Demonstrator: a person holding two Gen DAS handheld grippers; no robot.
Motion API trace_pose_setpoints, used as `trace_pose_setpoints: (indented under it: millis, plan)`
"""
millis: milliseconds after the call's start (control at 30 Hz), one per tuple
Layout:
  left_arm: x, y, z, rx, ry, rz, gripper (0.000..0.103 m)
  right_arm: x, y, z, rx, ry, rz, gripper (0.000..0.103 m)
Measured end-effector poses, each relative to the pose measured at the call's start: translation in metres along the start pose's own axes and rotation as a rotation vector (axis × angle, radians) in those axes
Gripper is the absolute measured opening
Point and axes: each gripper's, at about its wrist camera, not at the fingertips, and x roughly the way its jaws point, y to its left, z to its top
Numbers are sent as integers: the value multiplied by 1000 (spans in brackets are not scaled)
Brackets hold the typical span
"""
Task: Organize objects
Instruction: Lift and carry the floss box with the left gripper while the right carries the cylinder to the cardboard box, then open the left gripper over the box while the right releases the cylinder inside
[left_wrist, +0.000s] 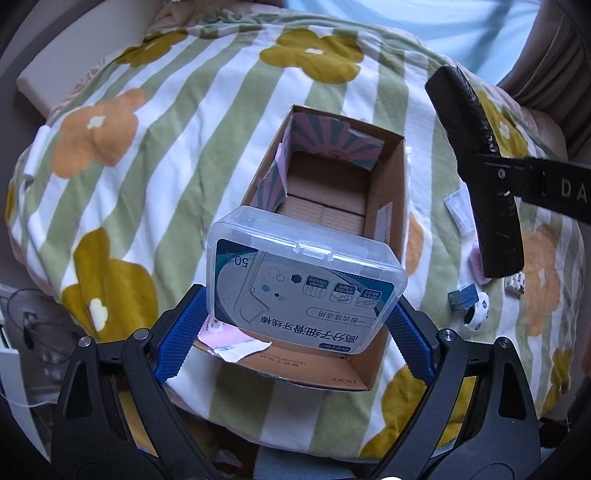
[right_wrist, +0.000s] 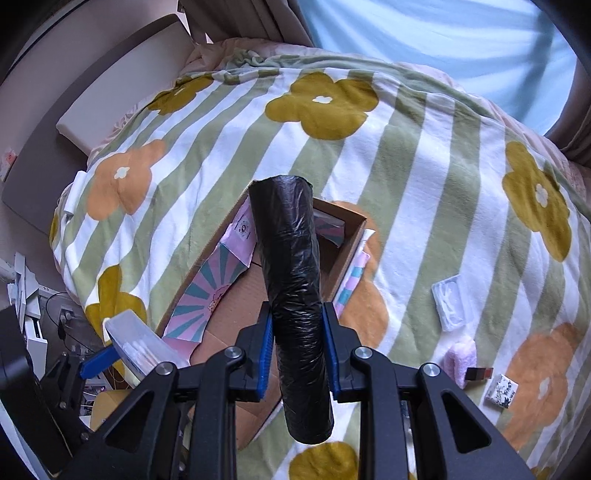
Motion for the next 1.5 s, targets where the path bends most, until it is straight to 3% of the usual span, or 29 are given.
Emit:
trace_pose_setpoints:
  millis: [333, 633, 833, 1133, 1200, 1233, 1267, 1333, 1433, 1500]
  plan:
    - [74, 9, 6, 40, 113, -2, 92, 96, 17, 38, 11, 136, 68, 23]
    - [119, -1, 10, 94, 181, -1, 92, 160, 18, 46, -3, 255, 76, 23]
    - [144, -10, 7, 124, 228, 17, 92, 182, 14, 45, -33, 293, 71, 23]
    - [148, -18, 11, 180, 237, 35, 92, 188, 17, 45, -56, 308, 67, 23]
    - [147, -23, 12, 216, 228, 48, 93, 189, 17, 47, -57, 318, 66, 30]
    - [146, -26, 12, 236, 224, 55, 94, 189, 16, 47, -47, 317, 79, 48]
    - [144, -29, 12, 255, 218, 54, 101, 187, 14, 48, -37, 307, 87, 74]
    - [139, -33, 12, 278, 195, 54, 103, 182, 15, 49, -33, 269, 139, 90]
    - [133, -36, 13, 293, 187, 53, 103, 177, 20, 50, -71, 254, 119, 101]
    - [132, -35, 13, 282, 191, 39, 103, 174, 20, 49, -76, 249, 130, 101]
